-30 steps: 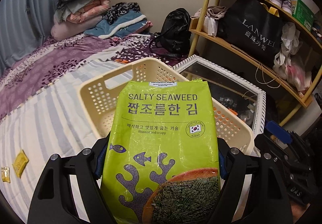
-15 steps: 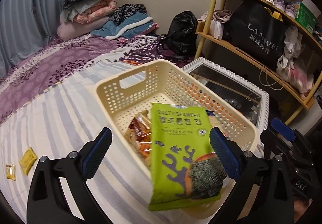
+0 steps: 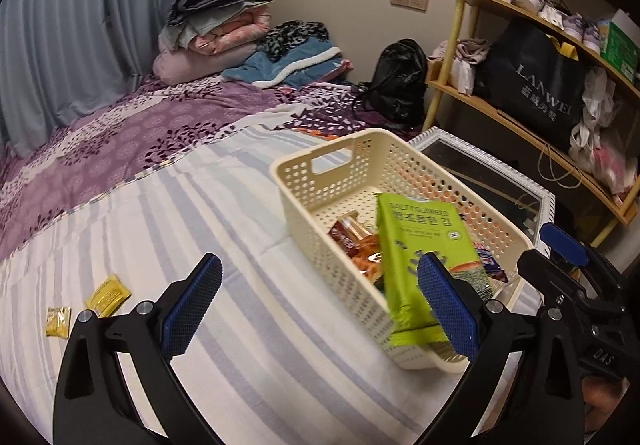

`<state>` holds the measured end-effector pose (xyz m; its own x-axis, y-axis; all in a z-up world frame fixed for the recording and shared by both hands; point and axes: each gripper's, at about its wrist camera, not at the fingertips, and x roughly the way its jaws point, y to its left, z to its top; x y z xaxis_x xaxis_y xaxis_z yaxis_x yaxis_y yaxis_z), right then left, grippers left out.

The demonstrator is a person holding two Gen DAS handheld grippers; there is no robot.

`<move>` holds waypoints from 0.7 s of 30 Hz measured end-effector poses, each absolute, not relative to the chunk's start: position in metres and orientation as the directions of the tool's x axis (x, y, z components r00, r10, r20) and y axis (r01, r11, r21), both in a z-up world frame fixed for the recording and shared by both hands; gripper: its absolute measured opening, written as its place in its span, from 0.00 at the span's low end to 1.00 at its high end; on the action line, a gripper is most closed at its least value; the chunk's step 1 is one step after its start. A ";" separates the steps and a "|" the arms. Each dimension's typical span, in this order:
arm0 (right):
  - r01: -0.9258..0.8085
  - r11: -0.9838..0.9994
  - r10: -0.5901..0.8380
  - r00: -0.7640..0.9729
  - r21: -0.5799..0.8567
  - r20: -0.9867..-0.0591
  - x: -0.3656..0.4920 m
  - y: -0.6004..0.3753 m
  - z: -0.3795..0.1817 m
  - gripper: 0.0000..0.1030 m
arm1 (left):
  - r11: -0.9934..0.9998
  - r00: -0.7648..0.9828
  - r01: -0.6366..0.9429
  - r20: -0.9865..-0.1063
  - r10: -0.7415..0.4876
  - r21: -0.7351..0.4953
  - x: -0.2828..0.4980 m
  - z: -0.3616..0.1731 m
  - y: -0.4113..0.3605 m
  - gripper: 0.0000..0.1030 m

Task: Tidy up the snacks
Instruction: 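Drop the cracker pack into the basket with the right gripper while the left drops the seaweed bag, then move both grippers back to the yellow biscuit sachets on the bed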

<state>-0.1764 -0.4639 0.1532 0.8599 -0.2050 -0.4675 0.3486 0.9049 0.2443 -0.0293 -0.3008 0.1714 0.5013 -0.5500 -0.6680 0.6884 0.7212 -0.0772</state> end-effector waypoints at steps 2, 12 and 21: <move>0.322 0.914 -0.179 0.867 0.248 -0.465 -0.171 -0.456 0.155 0.81 | 0.737 0.508 0.671 -0.669 -0.543 -0.089 -0.026 0.172 -0.288 0.97; 0.197 0.954 -0.085 0.900 0.227 -0.428 -0.139 -0.402 0.165 0.91 | 0.824 0.591 0.561 -0.659 -0.466 -0.080 -0.012 0.175 -0.214 0.97; 0.055 0.978 0.048 0.879 0.201 -0.475 -0.101 -0.343 0.165 0.91 | 0.921 0.654 0.379 -0.679 -0.334 -0.088 0.014 0.163 -0.125 0.97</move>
